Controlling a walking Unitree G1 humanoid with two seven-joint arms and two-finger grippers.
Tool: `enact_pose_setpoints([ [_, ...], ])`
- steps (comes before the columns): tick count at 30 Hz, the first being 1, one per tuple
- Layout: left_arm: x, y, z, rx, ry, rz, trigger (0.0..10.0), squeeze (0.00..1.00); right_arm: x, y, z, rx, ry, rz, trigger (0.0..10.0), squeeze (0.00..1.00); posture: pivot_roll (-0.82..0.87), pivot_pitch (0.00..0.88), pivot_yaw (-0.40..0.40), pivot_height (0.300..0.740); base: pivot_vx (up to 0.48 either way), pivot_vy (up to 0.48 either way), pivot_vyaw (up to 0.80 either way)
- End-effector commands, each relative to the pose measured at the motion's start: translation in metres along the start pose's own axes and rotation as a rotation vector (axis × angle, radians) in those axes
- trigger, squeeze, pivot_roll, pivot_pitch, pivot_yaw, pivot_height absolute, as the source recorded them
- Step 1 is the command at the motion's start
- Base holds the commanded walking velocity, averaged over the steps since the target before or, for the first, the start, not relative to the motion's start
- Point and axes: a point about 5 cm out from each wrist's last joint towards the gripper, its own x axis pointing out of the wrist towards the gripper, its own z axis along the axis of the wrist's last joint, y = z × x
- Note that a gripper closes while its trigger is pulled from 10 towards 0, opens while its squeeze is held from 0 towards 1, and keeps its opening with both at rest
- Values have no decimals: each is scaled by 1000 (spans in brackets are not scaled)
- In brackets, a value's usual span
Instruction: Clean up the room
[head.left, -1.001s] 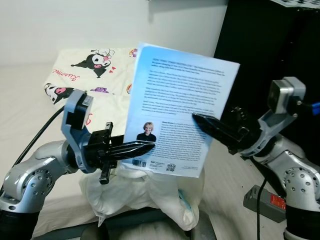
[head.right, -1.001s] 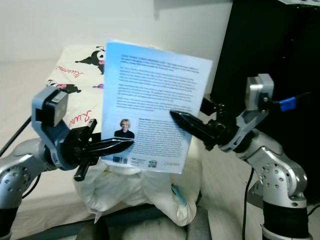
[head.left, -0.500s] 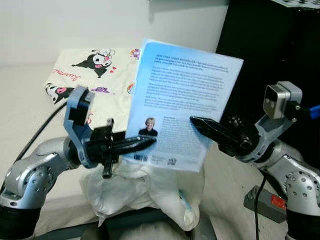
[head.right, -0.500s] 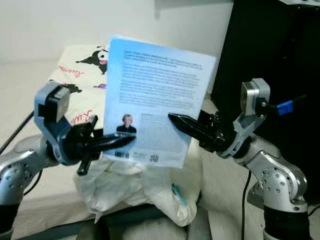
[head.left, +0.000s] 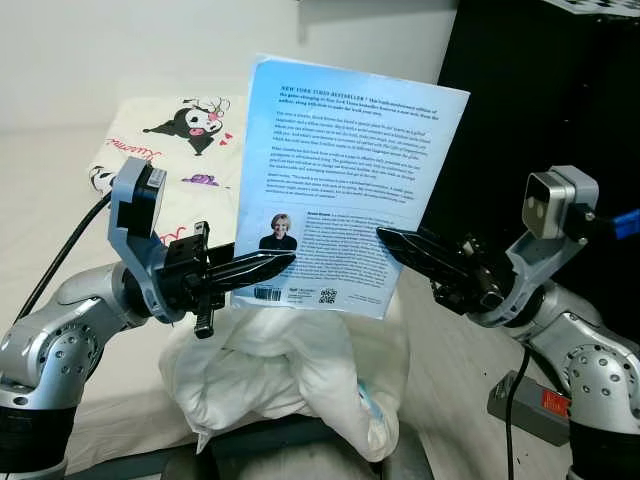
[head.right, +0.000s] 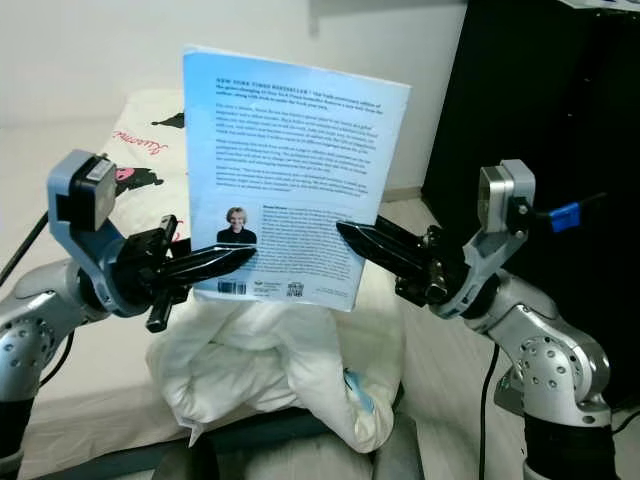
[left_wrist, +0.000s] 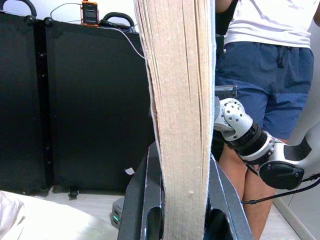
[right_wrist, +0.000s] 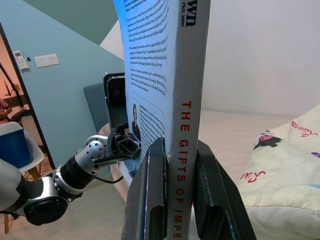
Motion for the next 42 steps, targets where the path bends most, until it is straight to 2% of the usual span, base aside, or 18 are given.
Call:
enact_pose_setpoints([
  [1,6,-5,0,6,-3,-43,10000,0,1,1,0,-7,-9,-3,0,0,-86,32,-22,475,0,0,0],
  [3,11,-4,-6,-15,-4,-26,10000,90,2,-1,0,-12,-17,-14,0,0,-88,29,-21,475,0,0,0],
  [4,12,-1,-7,-20,-11,-9,10000,925,2,-1,0,-15,-24,-20,0,0,-88,29,-21,475,0,0,0],
  [7,11,14,-5,8,-40,102,10000,1000,3,-9,5,-51,-59,-77,0,0,-93,25,-23,475,0,0,0],
  [10,7,24,-2,27,-61,181,10000,1000,3,-14,10,-78,-87,-127,0,0,-93,25,-23,475,0,0,0],
  [12,-9,44,5,78,-79,338,10000,1000,-5,-26,19,-119,-136,-237,0,0,-101,25,-23,475,0,0,0],
  [14,-9,44,5,78,-79,338,10000,1000,-5,-26,19,-119,-136,-237,0,0,-101,25,-23,475,0,0,0],
  [17,-36,70,28,177,-144,594,10000,1000,-22,-44,41,-183,-243,-428,0,0,-102,28,-20,475,0,0,0],
  [23,-40,77,30,222,-136,672,10000,1000,-47,-60,64,-255,-369,-643,0,0,-104,33,-18,475,0,0,0],
  [26,-12,74,5,293,-7,671,10000,1000,-79,-72,82,-295,-465,-851,0,0,-113,35,-18,475,0,0,0],
  [27,-12,74,5,293,-7,671,10000,1000,-79,-72,82,-295,-465,-851,0,0,-113,35,-18,475,0,0,0],
  [30,35,56,-32,369,148,598,10000,1000,-97,-76,85,-315,-473,-979,0,0,-117,35,-19,475,0,0,0],
  [31,35,56,-32,369,148,598,10000,1000,-97,-76,85,-315,-473,-979,0,0,-117,35,-19,475,0,0,0],
  [32,44,53,-43,391,191,587,10000,357,-98,-77,85,-316,-473,-989,0,0,-117,35,-19,475,0,0,0],
  [33,44,53,-43,391,191,587,10000,357,-98,-77,85,-316,-473,-989,0,0,-117,35,-19,475,0,0,0],
  [34,53,49,-53,397,221,579,10000,0,-98,-77,84,-315,-474,-994,0,0,-117,35,-17,475,0,0,0],
  [38,67,42,-68,433,261,568,10000,0,-97,-79,82,-314,-477,-998,0,0,-119,34,-16,475,0,0,0],
  [42,74,46,-75,529,288,703,10000,0,-93,-82,79,-308,-480,-984,0,0,-117,27,-16,475,0,0,0],
])
